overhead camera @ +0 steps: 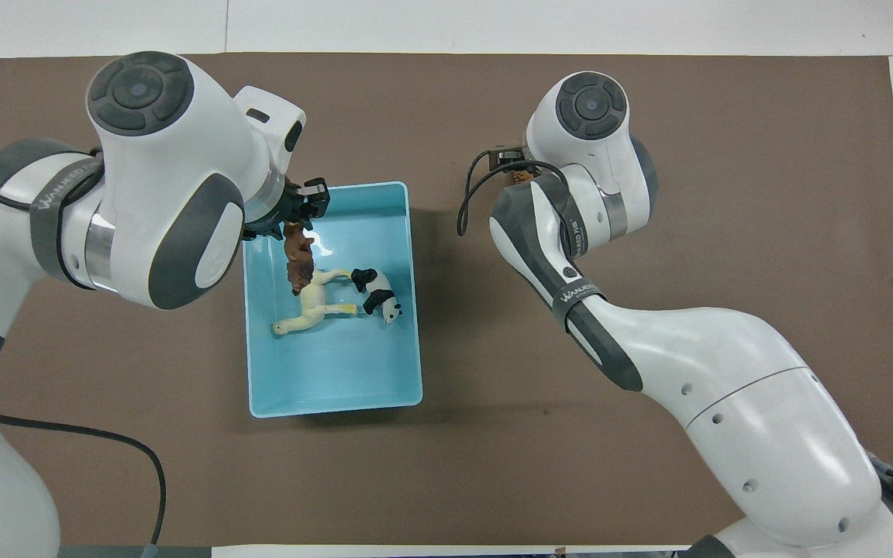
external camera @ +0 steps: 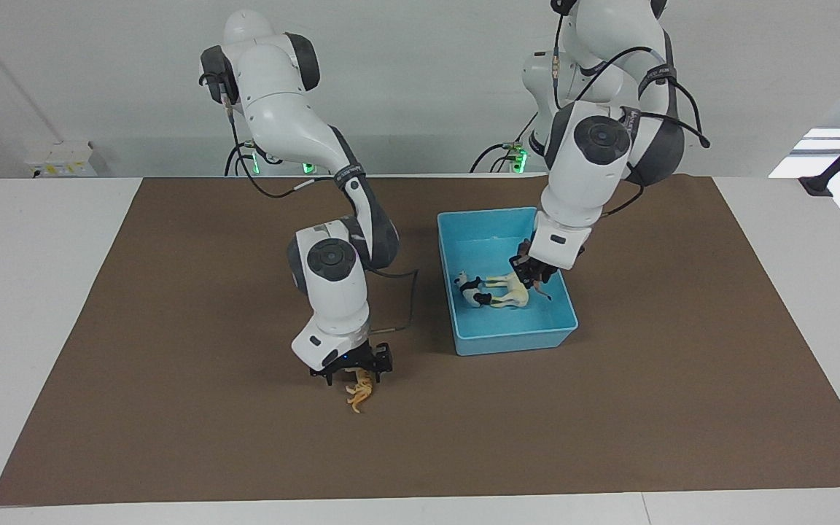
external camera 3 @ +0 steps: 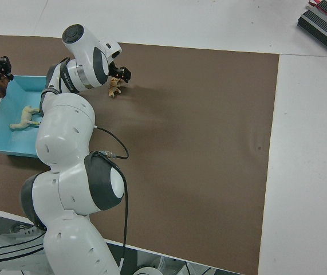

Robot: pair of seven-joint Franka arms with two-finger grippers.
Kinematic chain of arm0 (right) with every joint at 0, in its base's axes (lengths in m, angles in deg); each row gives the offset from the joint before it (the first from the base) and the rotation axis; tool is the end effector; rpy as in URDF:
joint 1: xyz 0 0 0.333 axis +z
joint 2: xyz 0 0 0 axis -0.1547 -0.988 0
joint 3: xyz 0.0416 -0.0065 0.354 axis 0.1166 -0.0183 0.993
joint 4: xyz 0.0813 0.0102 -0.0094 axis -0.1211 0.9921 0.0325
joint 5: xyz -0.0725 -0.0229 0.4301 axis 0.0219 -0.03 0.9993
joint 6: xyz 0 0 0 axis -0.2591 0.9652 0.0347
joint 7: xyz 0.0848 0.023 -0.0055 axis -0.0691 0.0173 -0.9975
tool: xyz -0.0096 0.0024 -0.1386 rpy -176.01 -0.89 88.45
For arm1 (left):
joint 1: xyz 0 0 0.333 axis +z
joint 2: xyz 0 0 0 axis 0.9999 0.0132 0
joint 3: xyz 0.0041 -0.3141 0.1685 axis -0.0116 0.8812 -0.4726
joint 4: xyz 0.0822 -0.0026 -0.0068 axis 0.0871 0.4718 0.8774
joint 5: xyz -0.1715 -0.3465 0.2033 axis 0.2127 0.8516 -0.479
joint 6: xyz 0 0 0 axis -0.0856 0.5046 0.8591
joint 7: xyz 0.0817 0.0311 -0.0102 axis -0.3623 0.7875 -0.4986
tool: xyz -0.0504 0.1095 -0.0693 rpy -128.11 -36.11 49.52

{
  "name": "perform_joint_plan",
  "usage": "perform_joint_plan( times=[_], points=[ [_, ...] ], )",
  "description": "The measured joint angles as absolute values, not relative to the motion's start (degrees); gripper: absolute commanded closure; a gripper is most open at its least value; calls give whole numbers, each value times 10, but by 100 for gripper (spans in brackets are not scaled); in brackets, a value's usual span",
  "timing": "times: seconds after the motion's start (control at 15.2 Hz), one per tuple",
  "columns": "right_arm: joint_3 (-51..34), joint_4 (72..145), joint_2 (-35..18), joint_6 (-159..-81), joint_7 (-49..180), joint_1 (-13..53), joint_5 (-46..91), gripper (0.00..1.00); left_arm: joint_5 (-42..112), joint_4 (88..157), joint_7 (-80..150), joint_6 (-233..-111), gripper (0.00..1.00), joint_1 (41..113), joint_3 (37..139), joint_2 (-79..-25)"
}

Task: Put all toys into storage box
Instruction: 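Place the brown horse in the box while the right gripper reaches the tiger, then grasp the orange tiger with the right gripper while the left gripper withdraws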

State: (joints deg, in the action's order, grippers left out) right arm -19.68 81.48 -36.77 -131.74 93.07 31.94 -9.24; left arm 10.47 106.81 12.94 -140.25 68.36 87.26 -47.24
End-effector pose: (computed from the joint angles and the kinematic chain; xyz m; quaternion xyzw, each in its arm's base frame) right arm 0.7784 0.2847 0.2730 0.9960 0.0134 0.0878 0.0007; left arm 0.6299 -0.2721 0.4589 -0.9922 -0.1238 0.0176 0.0005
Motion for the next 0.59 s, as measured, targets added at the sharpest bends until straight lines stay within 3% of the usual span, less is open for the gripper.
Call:
perform_joint_plan(
  times=[0.07, 0.13, 0.2, 0.4, 0.59],
  points=[
    [-196, 817, -370, -1323, 931, 320, -92, 3, 105, 1070, 130, -1401, 0, 685, 869, -479],
    [-196, 820, -372, -1330, 931, 320, -92, 55, 105, 1071, 131, -1398, 0, 687, 865, -489],
    [-196, 827, -373, -1345, 932, 320, -92, 100, 105, 1071, 131, -1393, 0, 690, 859, -502],
    [-195, 847, -372, -1382, 945, 320, -91, 100, 104, 1071, 178, -1351, 0, 728, 853, -558],
    [-194, 834, -367, -1332, 951, 328, -86, 100, 105, 1070, 306, -1279, 0, 786, 850, -606]
  ],
)
